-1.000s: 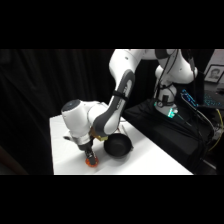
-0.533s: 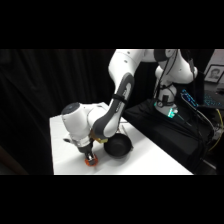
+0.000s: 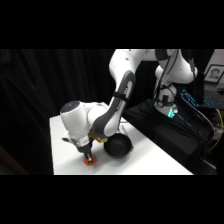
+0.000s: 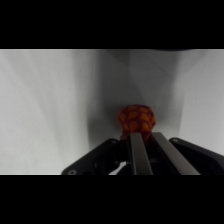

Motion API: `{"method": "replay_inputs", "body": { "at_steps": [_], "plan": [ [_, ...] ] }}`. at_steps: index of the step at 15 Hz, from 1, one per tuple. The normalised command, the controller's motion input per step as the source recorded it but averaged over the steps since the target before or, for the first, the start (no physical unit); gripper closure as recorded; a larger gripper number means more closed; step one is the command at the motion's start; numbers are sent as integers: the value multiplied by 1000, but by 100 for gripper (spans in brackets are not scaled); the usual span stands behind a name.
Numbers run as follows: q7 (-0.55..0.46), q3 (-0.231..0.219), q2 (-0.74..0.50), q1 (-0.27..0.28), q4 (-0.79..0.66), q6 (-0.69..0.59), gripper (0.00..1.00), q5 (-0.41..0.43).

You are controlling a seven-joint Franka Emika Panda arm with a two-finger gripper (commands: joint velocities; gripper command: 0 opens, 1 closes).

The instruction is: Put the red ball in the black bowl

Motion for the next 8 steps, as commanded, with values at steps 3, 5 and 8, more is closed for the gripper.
{"method": "replay_inputs", "body": {
  "at_steps": [3, 5, 8],
  "plan": [
    [72, -70, -417, 55, -275, -104, 96, -9],
    [91, -77, -502, 54, -337, -168, 96, -19],
    [79, -60, -510, 42, -375, -161, 96, -23]
  ]
}}
